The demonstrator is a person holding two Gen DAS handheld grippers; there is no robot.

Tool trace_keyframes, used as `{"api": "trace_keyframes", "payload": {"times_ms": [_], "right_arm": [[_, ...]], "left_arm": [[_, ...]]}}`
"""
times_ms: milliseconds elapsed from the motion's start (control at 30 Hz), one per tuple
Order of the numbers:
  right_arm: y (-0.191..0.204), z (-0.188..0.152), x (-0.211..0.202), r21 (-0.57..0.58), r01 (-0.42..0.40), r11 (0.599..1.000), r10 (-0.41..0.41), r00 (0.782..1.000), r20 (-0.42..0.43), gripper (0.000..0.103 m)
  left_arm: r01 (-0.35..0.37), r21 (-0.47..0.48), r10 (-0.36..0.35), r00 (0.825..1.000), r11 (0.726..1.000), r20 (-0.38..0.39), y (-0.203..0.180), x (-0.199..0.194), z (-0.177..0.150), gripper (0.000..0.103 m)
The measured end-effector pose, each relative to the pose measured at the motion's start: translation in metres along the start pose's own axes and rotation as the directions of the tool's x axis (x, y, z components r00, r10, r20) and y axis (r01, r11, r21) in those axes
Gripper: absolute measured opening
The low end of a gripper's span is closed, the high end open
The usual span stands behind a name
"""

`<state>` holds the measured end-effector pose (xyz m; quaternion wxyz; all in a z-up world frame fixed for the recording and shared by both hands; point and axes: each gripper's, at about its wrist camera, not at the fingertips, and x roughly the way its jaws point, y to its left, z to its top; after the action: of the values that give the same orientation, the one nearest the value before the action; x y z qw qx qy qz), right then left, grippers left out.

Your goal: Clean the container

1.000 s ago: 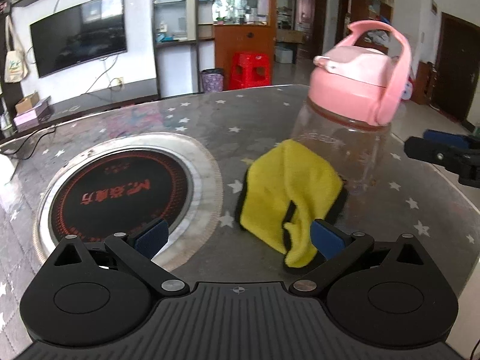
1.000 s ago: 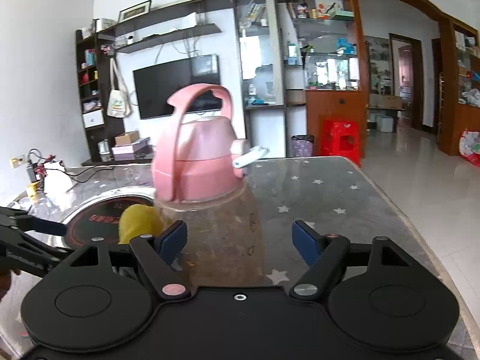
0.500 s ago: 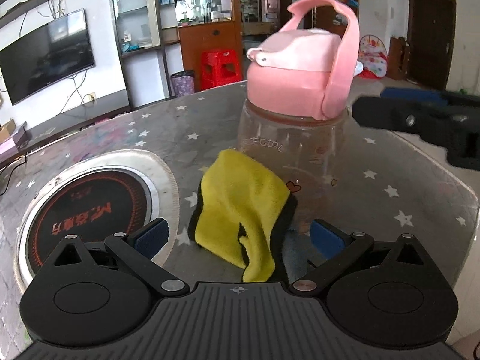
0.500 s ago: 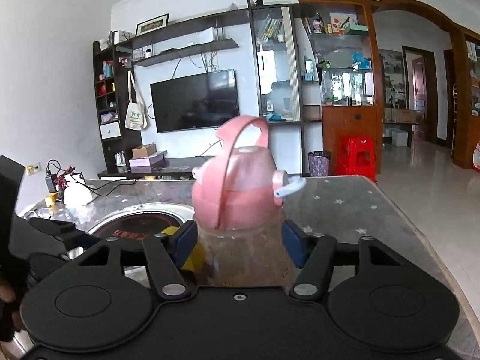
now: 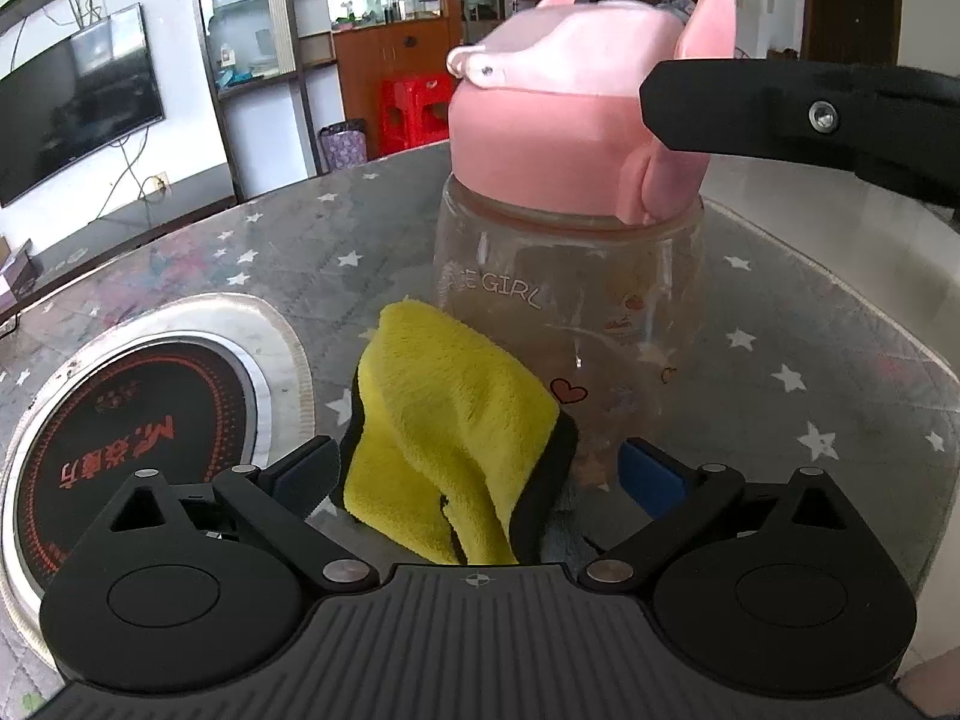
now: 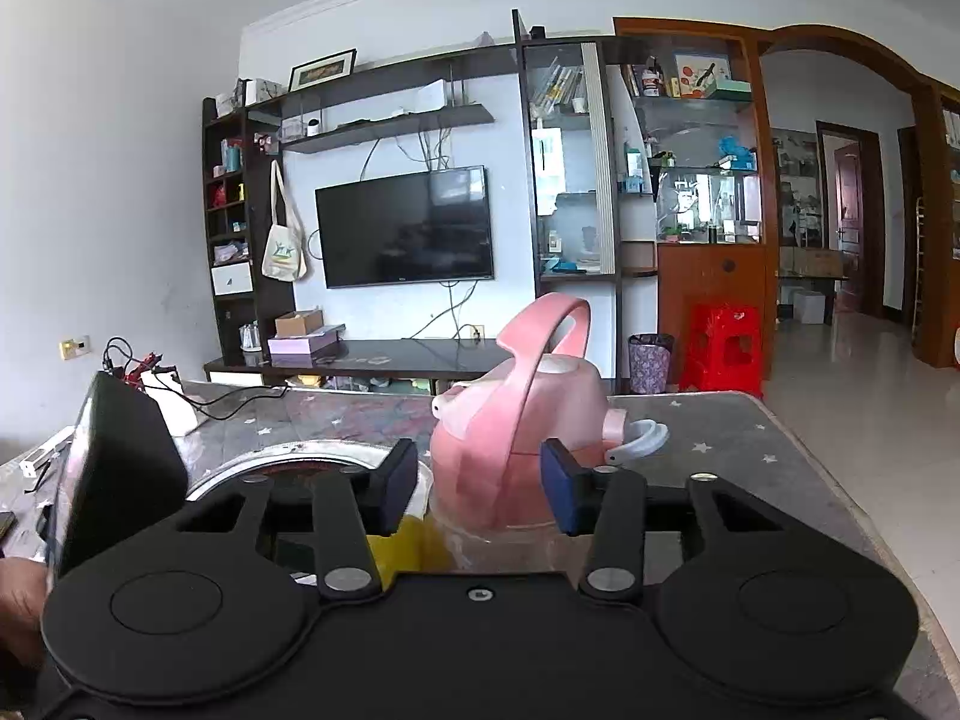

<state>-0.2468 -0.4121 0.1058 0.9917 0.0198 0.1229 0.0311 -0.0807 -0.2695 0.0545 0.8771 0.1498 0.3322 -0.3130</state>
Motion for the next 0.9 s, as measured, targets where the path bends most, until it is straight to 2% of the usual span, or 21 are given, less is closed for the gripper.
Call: {"api": "trace_keyframes", "payload": {"times_ms": [100,200,267,333,367,433,567,633,733,900], "right_arm": [[0.004,-0.002,0.003,-0.024,0.022,0.999,-0.022,1.000,0.001,0.040],[0.007,-0.003,0.005,-0.029,0.033,0.999,-0.033,0.999,0.002,0.031],[0.015,-0.004,0.008,-0.037,0.034,0.999,-0.034,0.999,-0.001,0.030],[0.017,-0.005,0.009,-0.042,0.042,0.998,-0.042,0.999,0.000,0.025],[0.017,-0.005,0.009,-0.045,0.045,0.998,-0.045,0.999,0.001,0.023],[0.019,-0.006,0.009,-0.051,0.049,0.997,-0.049,0.999,0.002,0.023],[0.021,-0.006,0.011,-0.057,0.052,0.997,-0.052,0.999,0.002,0.023],[0.022,-0.007,0.011,-0.058,0.052,0.997,-0.052,0.999,0.002,0.023],[0.023,-0.007,0.011,-0.061,0.051,0.997,-0.051,0.999,0.002,0.023],[0.021,-0.009,0.007,-0.088,0.056,0.995,-0.055,0.998,0.007,0.023]], "left_arm": [[0.003,0.002,-0.003,1.000,1.000,-0.012,0.000,0.005,0.001,0.092],[0.033,-0.006,-0.033,0.999,0.999,-0.032,0.003,0.011,0.003,0.090],[0.040,-0.002,-0.040,0.999,0.999,-0.037,0.003,0.012,0.002,0.088],[0.055,0.007,-0.055,0.998,0.998,-0.044,0.003,0.014,0.002,0.076],[0.070,0.010,-0.070,0.996,0.997,-0.052,0.004,0.014,0.001,0.074],[0.088,0.009,-0.087,0.994,0.996,-0.058,0.005,0.014,0.000,0.064],[0.111,0.012,-0.110,0.992,0.994,-0.066,0.010,0.013,-0.001,0.051],[0.108,0.013,-0.107,0.992,0.994,-0.066,0.013,0.012,-0.001,0.040],[0.109,0.000,-0.108,0.992,0.994,-0.066,0.017,0.010,-0.002,0.030],[0.110,-0.015,-0.111,0.992,0.994,-0.055,0.023,0.002,0.000,0.024]]}}
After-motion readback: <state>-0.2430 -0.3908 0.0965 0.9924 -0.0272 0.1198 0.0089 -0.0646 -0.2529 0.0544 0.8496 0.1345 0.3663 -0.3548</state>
